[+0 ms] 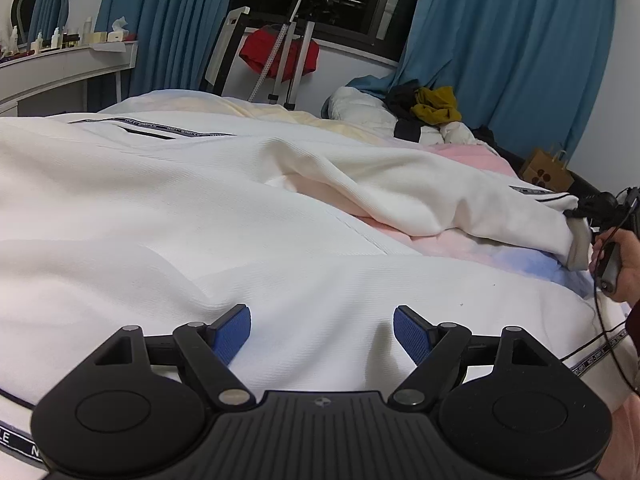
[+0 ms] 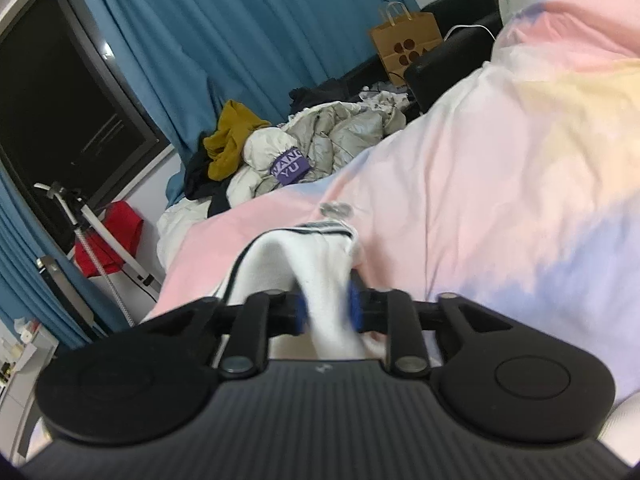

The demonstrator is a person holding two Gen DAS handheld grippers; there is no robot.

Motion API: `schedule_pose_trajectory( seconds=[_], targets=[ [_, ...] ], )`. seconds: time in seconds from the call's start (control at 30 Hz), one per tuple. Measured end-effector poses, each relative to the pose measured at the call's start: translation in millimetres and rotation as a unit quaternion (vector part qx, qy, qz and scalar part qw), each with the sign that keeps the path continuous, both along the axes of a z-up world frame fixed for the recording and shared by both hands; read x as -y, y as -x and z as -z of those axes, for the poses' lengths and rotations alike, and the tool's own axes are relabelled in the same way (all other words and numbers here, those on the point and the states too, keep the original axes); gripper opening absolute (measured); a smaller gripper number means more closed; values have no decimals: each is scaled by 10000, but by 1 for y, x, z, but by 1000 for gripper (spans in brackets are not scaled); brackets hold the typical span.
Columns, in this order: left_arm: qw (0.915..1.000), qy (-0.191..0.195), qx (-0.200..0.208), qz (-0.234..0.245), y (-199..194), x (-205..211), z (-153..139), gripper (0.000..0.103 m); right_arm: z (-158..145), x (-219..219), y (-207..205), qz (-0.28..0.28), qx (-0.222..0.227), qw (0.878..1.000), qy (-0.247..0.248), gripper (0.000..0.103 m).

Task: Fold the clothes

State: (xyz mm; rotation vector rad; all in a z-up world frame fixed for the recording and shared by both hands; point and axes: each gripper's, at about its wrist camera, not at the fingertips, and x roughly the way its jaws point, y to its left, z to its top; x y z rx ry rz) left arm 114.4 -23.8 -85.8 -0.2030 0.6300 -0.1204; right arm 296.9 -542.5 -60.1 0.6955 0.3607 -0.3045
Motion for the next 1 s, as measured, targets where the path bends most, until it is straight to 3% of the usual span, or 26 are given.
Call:
schedule_pose_trajectory(
  seconds=[0.07,0.13,0.17,0.27,0.37,0.43,0.53,0.6,0.73,0.77,0.83,0.9,0.93,0.97,1.0],
  targets=[
    [10000,7,7,8,0,0,0,80,-4,6,7,123,59,9996,-247,55],
    [10000,47,18,10,2,-1,-2,80,-8,12,21,268,185,9980,-538,79],
    [10000,78,23,9,3,-1,-3,80,-10,15,27,347,260,9969,-656,82],
    [9999,138,58,42,8,-3,-8,80,-15,21,47,421,322,9938,-980,82],
    [9999,-102,73,53,15,2,-14,80,-15,20,64,268,7,9936,-1096,82],
    [9982,-586,91,95,15,12,-18,80,-3,16,76,62,-263,9906,-1342,82],
    [9918,-1198,304,311,11,25,-26,80,31,13,83,-246,-499,9729,-2245,82],
    [9866,-1486,410,534,1,33,-33,80,49,15,81,-277,-334,9588,-2807,81],
    [9702,-2128,480,1051,-42,60,-35,80,61,15,64,-331,-18,9523,-3034,80],
    [9650,-2291,453,1194,-55,67,-32,79,62,15,60,-331,65,9527,-3022,72],
    [9555,-2515,463,1474,-79,81,-27,79,60,15,58,-235,156,9584,-2841,67],
    [9460,-2700,486,1728,-103,94,-23,77,57,15,55,-138,247,9636,-2659,44],
    [9399,-2821,526,1852,-111,98,-20,77,56,15,54,-90,292,9660,-2568,19],
    [9337,-2941,528,1975,-120,104,-17,77,55,15,52,-42,338,9683,-2476,10],
    [9295,-3007,482,2082,-127,108,-13,77,54,15,51,6,383,9704,-2384,8]
  ],
)
